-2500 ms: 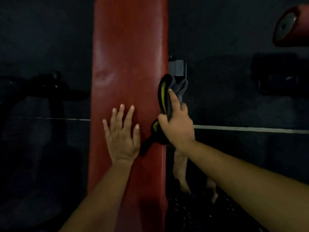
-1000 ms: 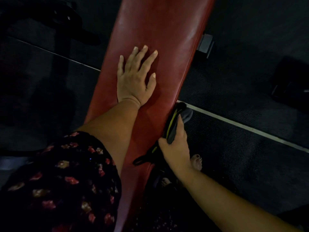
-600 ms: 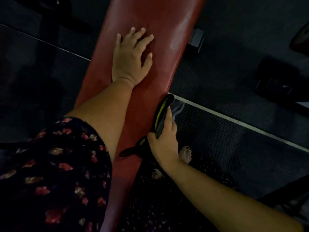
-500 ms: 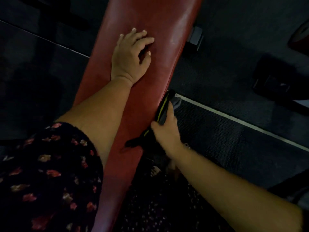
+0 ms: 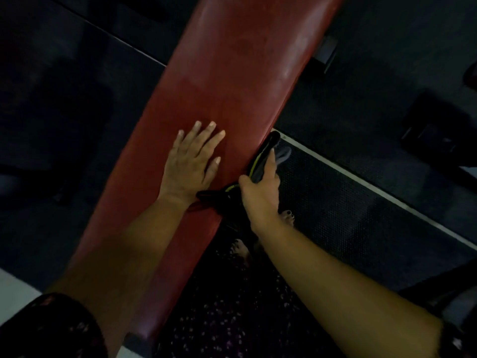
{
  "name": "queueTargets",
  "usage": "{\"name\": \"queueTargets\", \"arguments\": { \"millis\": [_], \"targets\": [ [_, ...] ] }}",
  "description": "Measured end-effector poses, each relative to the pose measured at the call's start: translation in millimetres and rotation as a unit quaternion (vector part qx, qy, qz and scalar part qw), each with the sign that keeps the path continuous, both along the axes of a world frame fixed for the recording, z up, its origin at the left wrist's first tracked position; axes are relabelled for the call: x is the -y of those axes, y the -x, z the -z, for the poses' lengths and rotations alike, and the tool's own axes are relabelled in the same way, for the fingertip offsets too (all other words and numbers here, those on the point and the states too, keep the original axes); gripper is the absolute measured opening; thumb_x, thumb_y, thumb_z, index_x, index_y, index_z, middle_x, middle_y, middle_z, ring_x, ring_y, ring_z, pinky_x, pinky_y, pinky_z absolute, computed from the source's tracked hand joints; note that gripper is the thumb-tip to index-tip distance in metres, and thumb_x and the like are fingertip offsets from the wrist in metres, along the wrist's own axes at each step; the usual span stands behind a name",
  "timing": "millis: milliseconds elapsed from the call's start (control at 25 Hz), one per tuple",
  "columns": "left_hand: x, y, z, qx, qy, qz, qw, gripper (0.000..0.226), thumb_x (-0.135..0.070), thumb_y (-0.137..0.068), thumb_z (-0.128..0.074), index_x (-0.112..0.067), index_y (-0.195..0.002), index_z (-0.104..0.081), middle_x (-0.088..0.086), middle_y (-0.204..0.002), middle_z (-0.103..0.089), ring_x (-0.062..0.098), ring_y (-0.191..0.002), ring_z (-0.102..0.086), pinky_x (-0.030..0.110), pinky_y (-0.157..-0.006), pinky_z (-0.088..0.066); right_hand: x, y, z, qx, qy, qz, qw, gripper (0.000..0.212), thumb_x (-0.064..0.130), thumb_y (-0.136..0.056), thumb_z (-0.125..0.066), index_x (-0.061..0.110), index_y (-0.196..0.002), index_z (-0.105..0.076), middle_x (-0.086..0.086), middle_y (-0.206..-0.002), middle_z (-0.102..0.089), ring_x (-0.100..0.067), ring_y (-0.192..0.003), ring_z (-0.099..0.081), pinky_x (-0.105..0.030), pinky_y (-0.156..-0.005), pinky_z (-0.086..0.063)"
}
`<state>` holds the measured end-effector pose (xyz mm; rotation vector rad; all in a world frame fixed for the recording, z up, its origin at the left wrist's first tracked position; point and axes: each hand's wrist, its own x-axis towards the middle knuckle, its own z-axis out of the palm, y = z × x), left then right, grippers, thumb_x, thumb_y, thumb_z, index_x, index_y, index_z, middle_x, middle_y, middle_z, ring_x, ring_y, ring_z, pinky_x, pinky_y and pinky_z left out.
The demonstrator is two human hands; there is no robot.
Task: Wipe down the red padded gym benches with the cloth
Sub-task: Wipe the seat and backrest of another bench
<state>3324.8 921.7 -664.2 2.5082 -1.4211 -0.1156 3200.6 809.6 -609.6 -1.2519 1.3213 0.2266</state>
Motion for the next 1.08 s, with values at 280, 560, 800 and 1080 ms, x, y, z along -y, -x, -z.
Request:
{"name": "queueTargets", "arguments": {
  "millis": [280, 560, 800, 1080],
  "targets": [
    [-15.6, 27.6, -6.7, -0.049, -0.008, -0.067, 0.996, 0.049, -0.028, -0.1, -0.042, -0.017, -0.148, -0.041, 0.007, -0.155, -0.038, 0.03, -0.146, -0.027, 0.048, -0.119, -0.014, -58.6, 32.4, 3.2, -0.011, -0.056, -0.076, 0.995, 0.097, 0.039, -0.076, -0.057, 0.052, -0.149, 0.005, -0.005, -0.15, -0.036, -0.018, -0.102, -0.056, -0.033, -0.083, -0.053],
    [-93.9, 66.1, -2.6, -0.025, -0.018, -0.07, 0.997, 0.049, -0.031, -0.101, -0.039, -0.018, -0.149, -0.037, 0.006, -0.155, -0.037, 0.027, -0.145, -0.027, 0.047, -0.119, -0.014, -113.5, 71.0, -15.2, 0.035, 0.016, -0.137, 0.99, 0.092, 0.021, -0.09, -0.057, 0.048, -0.15, 0.007, -0.004, -0.151, -0.025, -0.013, -0.101, -0.049, -0.027, -0.085, -0.044],
    [-156.1, 86.9, -4.2, -0.013, -0.036, -0.085, 0.996, 0.049, -0.035, -0.103, -0.037, -0.02, -0.15, -0.036, 0.004, -0.157, -0.035, 0.025, -0.146, -0.027, 0.047, -0.119, -0.013, -112.9, 64.7, 13.1, 0.005, -0.025, -0.093, 0.995, 0.088, 0.023, -0.091, -0.056, 0.04, -0.154, 0.003, -0.01, -0.152, -0.027, -0.02, -0.105, -0.049, -0.036, -0.093, -0.049],
    [-214.9, 123.6, -5.3, -0.023, -0.047, -0.196, 0.979, 0.053, -0.038, -0.101, -0.035, -0.023, -0.152, -0.029, 0.006, -0.158, -0.032, 0.027, -0.147, -0.023, 0.049, -0.118, -0.013, -171.2, 143.0, -2.5, 0.053, 0.299, -0.421, 0.855, 0.113, 0.021, -0.08, -0.07, 0.048, -0.147, 0.018, -0.014, -0.158, -0.019, -0.037, -0.114, -0.051, -0.048, -0.086, -0.052]
  ]
}}
